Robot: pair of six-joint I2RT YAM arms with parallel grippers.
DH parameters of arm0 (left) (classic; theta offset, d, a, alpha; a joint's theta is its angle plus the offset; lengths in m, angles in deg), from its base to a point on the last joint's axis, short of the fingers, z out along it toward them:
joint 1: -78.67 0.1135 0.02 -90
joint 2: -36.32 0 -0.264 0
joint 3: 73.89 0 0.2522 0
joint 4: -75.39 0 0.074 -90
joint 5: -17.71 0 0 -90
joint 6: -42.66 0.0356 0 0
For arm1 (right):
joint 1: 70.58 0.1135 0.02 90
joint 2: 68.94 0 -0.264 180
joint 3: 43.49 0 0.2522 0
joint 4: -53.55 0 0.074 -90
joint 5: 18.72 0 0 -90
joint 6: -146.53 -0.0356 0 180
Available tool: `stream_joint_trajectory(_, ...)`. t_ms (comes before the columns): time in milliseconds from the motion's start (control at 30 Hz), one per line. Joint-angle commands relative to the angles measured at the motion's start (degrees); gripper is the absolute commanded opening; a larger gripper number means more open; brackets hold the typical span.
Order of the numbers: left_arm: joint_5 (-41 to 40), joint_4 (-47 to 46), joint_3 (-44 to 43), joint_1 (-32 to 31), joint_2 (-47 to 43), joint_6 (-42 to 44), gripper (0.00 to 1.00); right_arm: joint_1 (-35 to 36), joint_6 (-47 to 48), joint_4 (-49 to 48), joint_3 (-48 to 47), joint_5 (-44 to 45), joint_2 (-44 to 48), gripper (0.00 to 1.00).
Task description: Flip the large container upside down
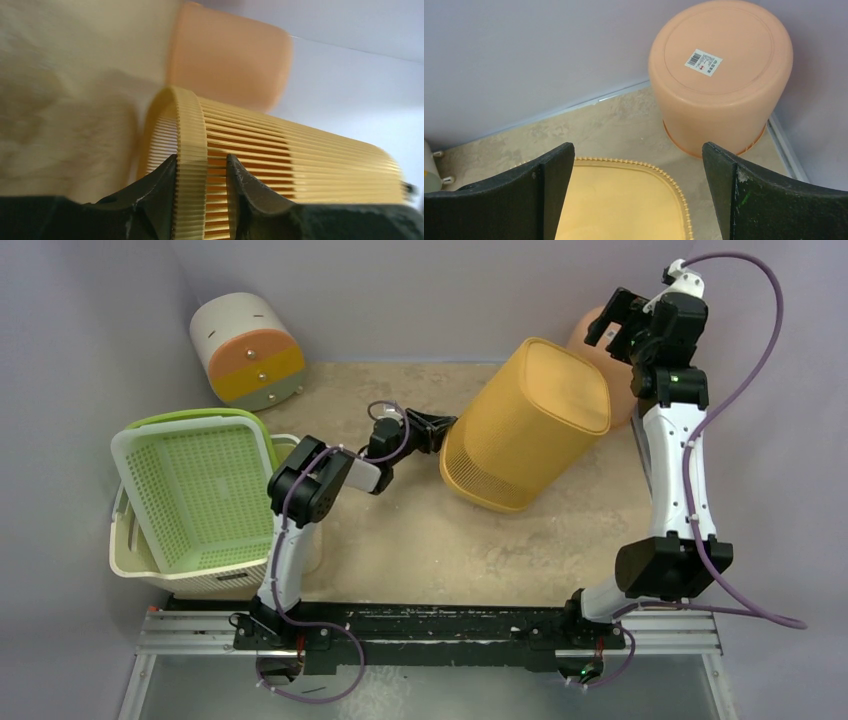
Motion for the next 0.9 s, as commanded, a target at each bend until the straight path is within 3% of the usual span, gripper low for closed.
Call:
stream_joint_trajectory(0,3.8,28.6,-3.9,0.1,-1.6,20.2,0.34,-0.3,1.1,-2.3,1.0,-1.9,3.5,1.00)
stream_joint_trajectory(167,2.5,42.5,-9.5,0.2,-2.6,30.2,0.35,-0.3,1.1,-2.2,1.6,-2.2,3.8,1.00)
stream_joint_trajectory(333,-1.7,65.1,-17.9,0.1,-4.1,44.0,0.35,-0.3,1.2,-2.3,2.1,-2.4,4.1,1.00)
stream_joint_trajectory(433,-3.7,73.2,-20.9,0.1,-6.8,49.1,0.35,-0.3,1.1,-2.3,2.5,-2.8,4.4,1.00)
stream_joint_trajectory(567,-1.9,81.2,-26.0,-0.9,-9.7,53.0,0.35,-0.3,0.9,-2.1,1.8,-3.2,4.6,1.00)
stream_joint_trajectory(700,-0.2,96.0,-35.9,-4.1,-9.9,60.3,0.35,-0.3,1.1,-1.2,-0.3,-3.4,3.7,1.00)
stream_joint_trajectory(867,4.7,105.8,-35.9,-5.4,-13.1,66.4,0.36,-0.3,0.7,-1.3,-0.6,-4.7,3.4,1.00)
